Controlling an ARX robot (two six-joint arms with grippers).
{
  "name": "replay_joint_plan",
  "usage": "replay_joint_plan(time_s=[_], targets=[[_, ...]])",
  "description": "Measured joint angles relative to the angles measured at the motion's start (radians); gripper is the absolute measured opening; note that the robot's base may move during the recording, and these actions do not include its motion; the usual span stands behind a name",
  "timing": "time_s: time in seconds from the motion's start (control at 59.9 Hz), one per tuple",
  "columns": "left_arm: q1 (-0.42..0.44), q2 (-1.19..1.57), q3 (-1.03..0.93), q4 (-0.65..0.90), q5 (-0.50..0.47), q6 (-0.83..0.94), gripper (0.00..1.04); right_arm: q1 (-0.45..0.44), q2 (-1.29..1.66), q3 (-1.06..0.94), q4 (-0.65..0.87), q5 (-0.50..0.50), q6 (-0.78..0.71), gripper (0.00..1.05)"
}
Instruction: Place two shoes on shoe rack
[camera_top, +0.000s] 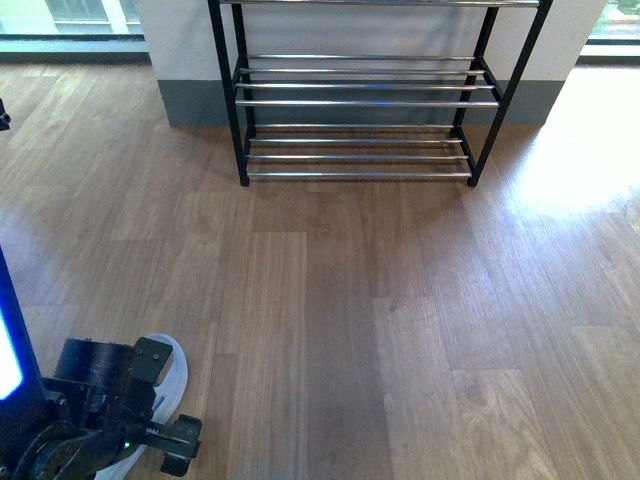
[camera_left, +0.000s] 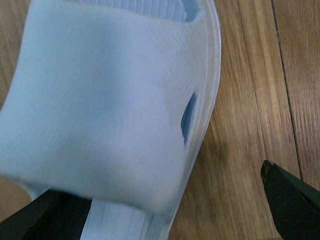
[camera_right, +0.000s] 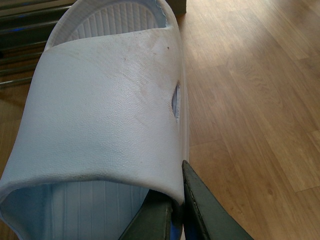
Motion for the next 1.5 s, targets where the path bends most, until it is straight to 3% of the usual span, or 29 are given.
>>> replay_joint_plan(time_s=[0.133, 0.634, 1.034, 1.201, 1.502], targets=[[-0.005, 0.015, 0.015, 0.0, 0.007, -0.015, 0.65, 0.0, 0.0, 0.0, 0.0, 0.0, 0.0, 0.02], [0.001, -0.035, -0.082, 0.099, 0.02, -0.092, 0.02, 0.0, 0.0, 0.0, 0.0, 0.0, 0.0, 0.02], [-0.007, -0.481, -0.324, 0.196, 0.054, -0.073, 0.02, 0.0, 0.0, 0.0, 0.0, 0.0, 0.0, 0.02], [-0.001, -0.797, -0.509, 0.055, 0.0, -0.058, 0.02, 0.0, 0.0, 0.0, 0.0, 0.0, 0.0, 0.02], [0.08, -1.544, -0.644, -0.398, -0.003, -0.031, 0.02, 0.0, 0.0, 0.0, 0.0, 0.0, 0.0, 0.02]])
